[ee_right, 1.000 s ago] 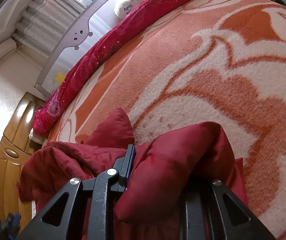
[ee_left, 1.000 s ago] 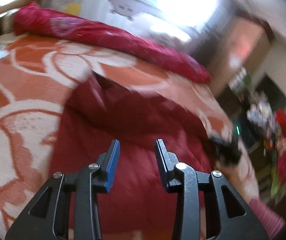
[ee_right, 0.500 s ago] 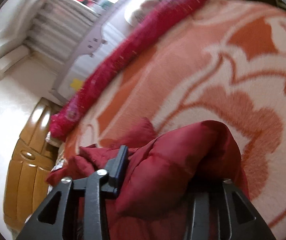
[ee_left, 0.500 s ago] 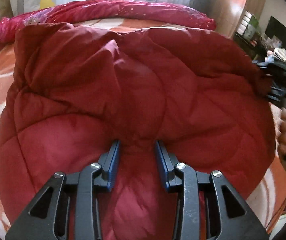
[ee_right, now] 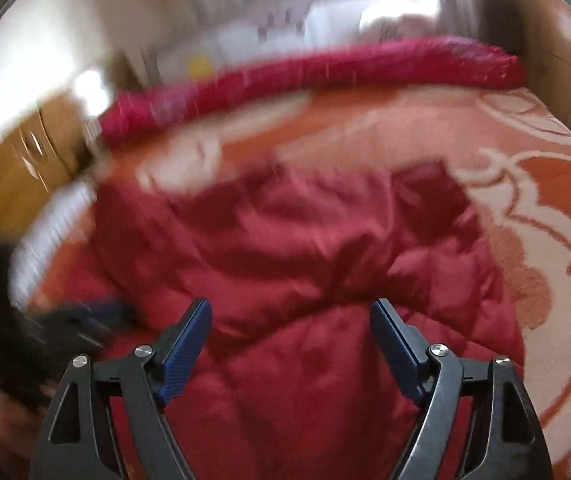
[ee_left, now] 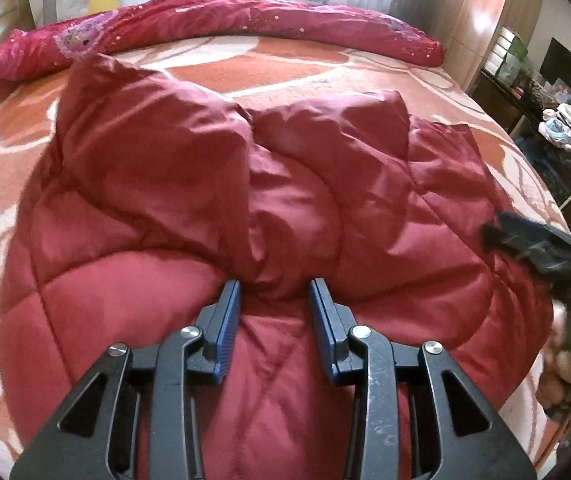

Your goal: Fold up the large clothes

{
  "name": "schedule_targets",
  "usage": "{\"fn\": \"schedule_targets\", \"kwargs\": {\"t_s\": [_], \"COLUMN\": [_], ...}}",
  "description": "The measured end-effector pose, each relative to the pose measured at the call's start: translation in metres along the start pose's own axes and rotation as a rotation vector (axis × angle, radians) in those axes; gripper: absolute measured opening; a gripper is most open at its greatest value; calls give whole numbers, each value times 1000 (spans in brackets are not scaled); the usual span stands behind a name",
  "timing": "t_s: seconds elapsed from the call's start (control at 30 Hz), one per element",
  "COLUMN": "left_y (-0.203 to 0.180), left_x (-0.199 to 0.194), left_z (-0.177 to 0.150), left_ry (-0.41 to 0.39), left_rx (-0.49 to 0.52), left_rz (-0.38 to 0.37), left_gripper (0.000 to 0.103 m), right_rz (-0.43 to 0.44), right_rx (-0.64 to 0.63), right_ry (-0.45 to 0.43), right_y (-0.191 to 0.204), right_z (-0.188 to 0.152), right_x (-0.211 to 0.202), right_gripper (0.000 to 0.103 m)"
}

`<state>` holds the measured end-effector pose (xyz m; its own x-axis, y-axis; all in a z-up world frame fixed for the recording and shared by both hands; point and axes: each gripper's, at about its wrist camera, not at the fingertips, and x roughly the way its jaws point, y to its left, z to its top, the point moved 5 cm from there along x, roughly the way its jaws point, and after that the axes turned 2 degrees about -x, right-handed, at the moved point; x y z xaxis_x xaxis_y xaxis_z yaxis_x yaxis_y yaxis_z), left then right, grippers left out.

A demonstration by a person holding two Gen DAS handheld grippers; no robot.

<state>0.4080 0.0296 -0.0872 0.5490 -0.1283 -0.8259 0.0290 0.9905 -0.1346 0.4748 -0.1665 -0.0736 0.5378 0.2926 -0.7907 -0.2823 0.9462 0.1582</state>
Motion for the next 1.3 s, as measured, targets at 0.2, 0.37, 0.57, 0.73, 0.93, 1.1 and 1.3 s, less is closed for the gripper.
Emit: {"fn": "schedule_targets", "kwargs": {"t_s": [0.2,0.37,0.57,0.73,0.93,1.1,1.3], "left_y": [45,70,90,95,103,97,98], "left_x": [10,30,55,64,52,10,-35], "left_z": [15,30,33,34,34,22,-3], "left_ry": [20,80,121,126,129,53,-8], "left_rx": [-78,-131,-184,-211,-281,-272,-304], "left_rz": [56,141,155,136,60,48,-1], "left_gripper": [29,28,28,28,28,28,31], "right_rz": [-28,-20,4,28,39,40,35], "right_rx": [71,160,209,242,251,248,245], "right_ry": [65,98,91,105,106,111,113], "right_y": [-32,-55,-64,-72,-73,-74,-72], "right_z": [13,15,12,10,10,11,12], "right_x": [30,52,61,66,67,69,71], "right_gripper": [81,82,82,83,83,83,83]}}
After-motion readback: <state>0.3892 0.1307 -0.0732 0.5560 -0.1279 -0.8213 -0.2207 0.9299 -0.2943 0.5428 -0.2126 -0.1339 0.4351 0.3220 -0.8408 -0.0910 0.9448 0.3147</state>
